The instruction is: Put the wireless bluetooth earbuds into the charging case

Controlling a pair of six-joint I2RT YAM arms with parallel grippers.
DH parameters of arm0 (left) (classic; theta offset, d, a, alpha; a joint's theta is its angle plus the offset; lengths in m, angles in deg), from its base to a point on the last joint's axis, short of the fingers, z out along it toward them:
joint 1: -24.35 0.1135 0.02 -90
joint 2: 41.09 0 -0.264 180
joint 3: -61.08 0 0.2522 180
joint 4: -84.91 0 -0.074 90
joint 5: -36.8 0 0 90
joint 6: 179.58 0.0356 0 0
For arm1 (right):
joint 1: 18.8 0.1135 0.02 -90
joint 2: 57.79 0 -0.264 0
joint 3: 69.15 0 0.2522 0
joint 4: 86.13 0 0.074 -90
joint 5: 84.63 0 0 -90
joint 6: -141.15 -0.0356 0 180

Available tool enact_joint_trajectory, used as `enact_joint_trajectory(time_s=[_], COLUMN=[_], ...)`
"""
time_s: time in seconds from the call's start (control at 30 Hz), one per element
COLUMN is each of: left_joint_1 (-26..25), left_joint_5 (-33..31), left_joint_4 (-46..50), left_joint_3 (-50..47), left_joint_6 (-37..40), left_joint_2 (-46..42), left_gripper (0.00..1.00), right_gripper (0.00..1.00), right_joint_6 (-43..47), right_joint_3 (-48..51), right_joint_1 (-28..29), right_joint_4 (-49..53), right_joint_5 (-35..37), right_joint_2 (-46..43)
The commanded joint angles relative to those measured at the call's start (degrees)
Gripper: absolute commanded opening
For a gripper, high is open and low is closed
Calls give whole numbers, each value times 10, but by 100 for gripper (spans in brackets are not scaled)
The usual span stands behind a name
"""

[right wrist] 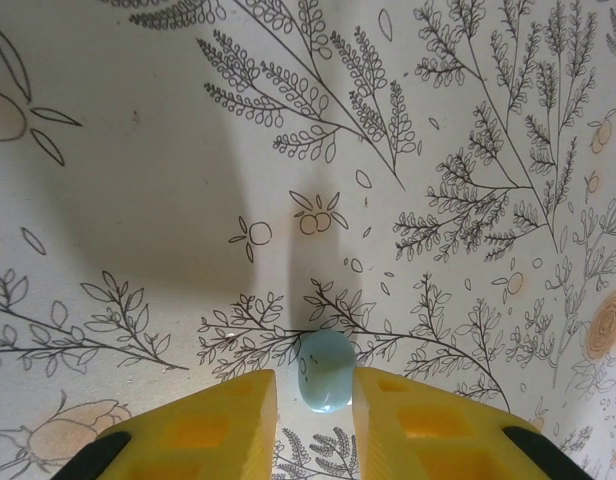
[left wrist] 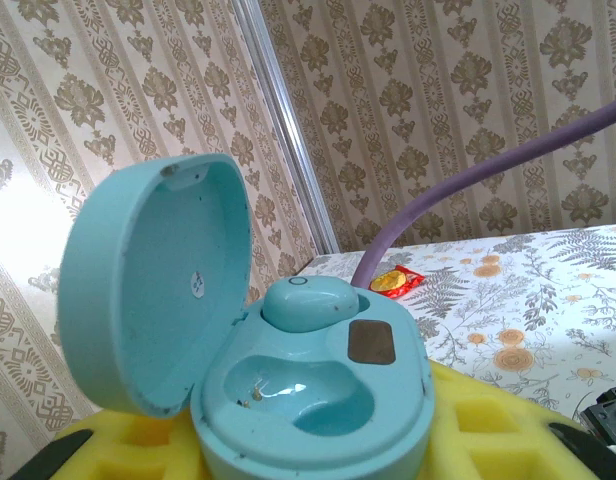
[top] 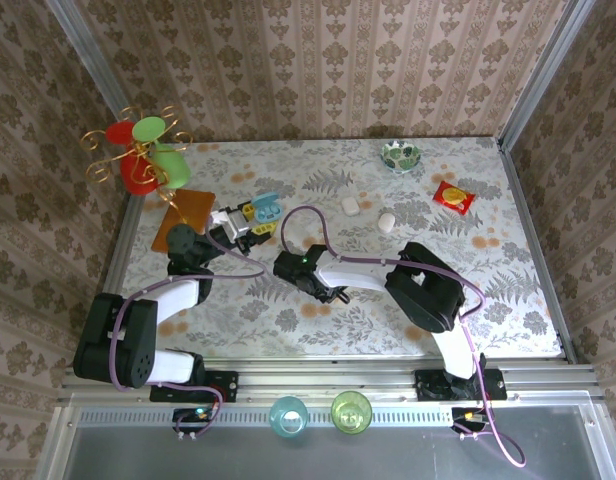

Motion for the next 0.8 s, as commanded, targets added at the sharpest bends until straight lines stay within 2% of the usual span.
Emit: enact_joint_trajectory(time_s=[0.0, 0.57, 0.77], left_joint_1=[3, 3, 3], left_joint_5=[9, 10, 9], left_joint_4=[-15, -14, -14], left_joint_3=[-4, -5, -7], left_joint_6=[-12, -10, -10], left_joint_2=[-12, -14, -14], left_gripper=[27, 27, 27], right_gripper=[28, 26, 22], right_joint_6=[8, 21, 22], right_joint_3=[-13, -11, -9], right_joint_1=[4, -13, -14], right_joint_4=[20, 20, 16], right_joint_5=[25, 26, 22], right_joint_2=[13, 31, 32])
